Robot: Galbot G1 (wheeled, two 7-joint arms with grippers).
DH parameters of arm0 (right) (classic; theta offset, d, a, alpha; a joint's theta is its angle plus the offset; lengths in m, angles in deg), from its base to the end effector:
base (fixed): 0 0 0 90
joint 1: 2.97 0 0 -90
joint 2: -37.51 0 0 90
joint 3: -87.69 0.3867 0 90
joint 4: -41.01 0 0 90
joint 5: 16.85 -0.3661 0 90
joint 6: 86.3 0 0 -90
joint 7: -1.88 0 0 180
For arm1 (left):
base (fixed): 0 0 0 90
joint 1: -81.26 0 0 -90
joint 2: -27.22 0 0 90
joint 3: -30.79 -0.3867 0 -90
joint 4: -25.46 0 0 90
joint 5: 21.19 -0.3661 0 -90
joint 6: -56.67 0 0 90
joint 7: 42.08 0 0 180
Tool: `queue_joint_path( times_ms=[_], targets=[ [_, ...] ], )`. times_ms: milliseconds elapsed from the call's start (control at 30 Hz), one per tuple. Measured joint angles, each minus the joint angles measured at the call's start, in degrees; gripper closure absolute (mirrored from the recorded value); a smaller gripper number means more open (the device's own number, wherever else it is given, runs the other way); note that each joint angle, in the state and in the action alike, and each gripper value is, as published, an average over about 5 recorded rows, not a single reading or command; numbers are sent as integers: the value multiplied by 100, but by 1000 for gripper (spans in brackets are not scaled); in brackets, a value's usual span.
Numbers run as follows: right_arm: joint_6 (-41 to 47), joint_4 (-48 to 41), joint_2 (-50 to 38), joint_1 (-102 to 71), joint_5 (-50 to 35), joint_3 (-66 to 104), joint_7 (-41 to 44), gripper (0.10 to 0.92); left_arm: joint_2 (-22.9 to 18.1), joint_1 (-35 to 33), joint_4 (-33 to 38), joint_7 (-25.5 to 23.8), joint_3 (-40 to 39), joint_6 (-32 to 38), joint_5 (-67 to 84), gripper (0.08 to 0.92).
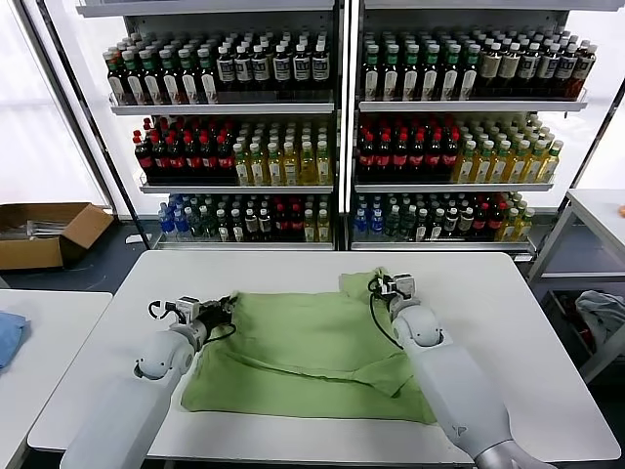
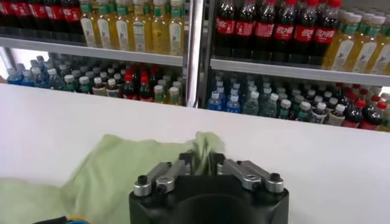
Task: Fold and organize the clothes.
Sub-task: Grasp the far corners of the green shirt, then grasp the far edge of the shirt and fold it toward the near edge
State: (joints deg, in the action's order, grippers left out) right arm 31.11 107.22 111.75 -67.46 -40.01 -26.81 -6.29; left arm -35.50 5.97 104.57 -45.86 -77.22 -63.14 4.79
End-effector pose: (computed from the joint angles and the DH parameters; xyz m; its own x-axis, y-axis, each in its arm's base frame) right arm 0.5129 -0.0114 -0.3669 -0.8467 -0.0727 0.5270 -0.1385 0.9866 -0.0864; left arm 0.4465 0.1102 -0.3543 -0.8146 0.1831 0.5504 0.2415 0.9698 0.0349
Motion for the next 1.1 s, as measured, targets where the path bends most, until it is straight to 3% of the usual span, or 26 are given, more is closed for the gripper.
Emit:
queue_joint_path(
  times_ms=[133, 567, 1100],
  targets=[
    [-20, 197, -13, -114, -39, 85, -30, 919, -13, -24, 89, 52, 38, 104, -37, 908],
    [-96, 1768, -95, -636, -33, 493, -65, 919, 28, -399, 878, 38, 480, 634, -15, 913],
    [-98, 3663, -302, -2134, 290, 962, -460, 919, -218, -1891, 2165, -138, 1526, 899, -347, 913]
  ],
)
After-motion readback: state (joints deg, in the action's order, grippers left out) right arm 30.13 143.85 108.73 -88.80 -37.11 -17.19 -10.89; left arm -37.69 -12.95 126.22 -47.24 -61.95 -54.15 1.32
